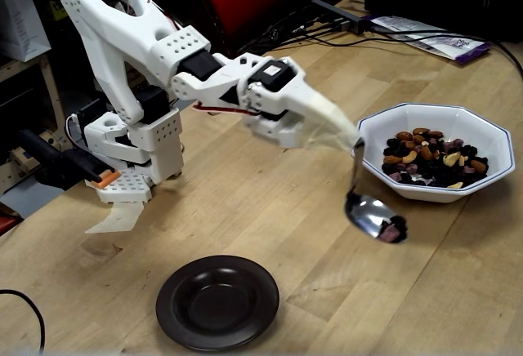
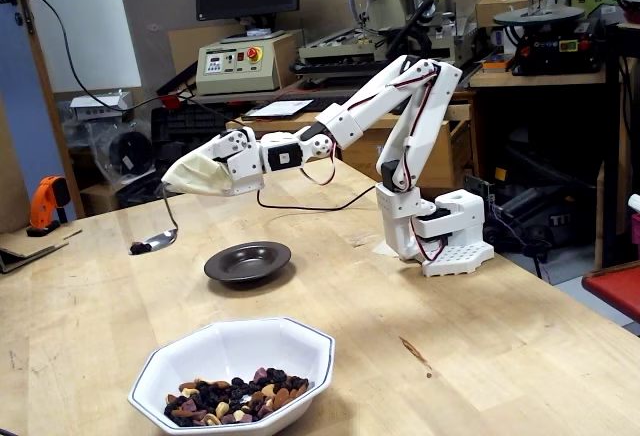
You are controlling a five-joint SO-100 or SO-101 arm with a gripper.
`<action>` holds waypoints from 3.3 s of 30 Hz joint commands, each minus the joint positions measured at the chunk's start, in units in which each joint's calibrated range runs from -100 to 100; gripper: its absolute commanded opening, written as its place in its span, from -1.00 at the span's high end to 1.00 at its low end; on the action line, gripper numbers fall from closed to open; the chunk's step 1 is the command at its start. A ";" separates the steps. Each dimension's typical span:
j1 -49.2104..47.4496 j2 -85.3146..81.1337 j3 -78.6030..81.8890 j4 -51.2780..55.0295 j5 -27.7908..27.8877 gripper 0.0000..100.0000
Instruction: Use spoon to transfer food from the white bowl to brown plate
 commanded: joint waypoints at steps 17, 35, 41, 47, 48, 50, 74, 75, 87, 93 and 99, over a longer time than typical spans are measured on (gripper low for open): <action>7.40 -16.22 10.20 0.16 -0.10 0.91; 12.58 -22.64 15.50 4.27 -0.10 0.91; 12.51 -28.88 15.50 14.39 -0.10 0.91; 12.58 -35.30 15.50 19.77 -0.10 0.91; 12.58 -36.07 15.50 20.32 -0.10 0.91; 12.58 -37.53 15.59 21.11 -0.10 0.91; 16.88 -40.35 15.59 29.96 -0.15 0.91; 17.03 -40.35 15.59 29.96 -0.15 0.91; 17.77 -40.35 15.59 29.96 -0.15 0.91; 17.84 -40.35 15.59 29.96 -0.15 0.91; 17.84 -40.44 15.59 29.96 -0.15 0.91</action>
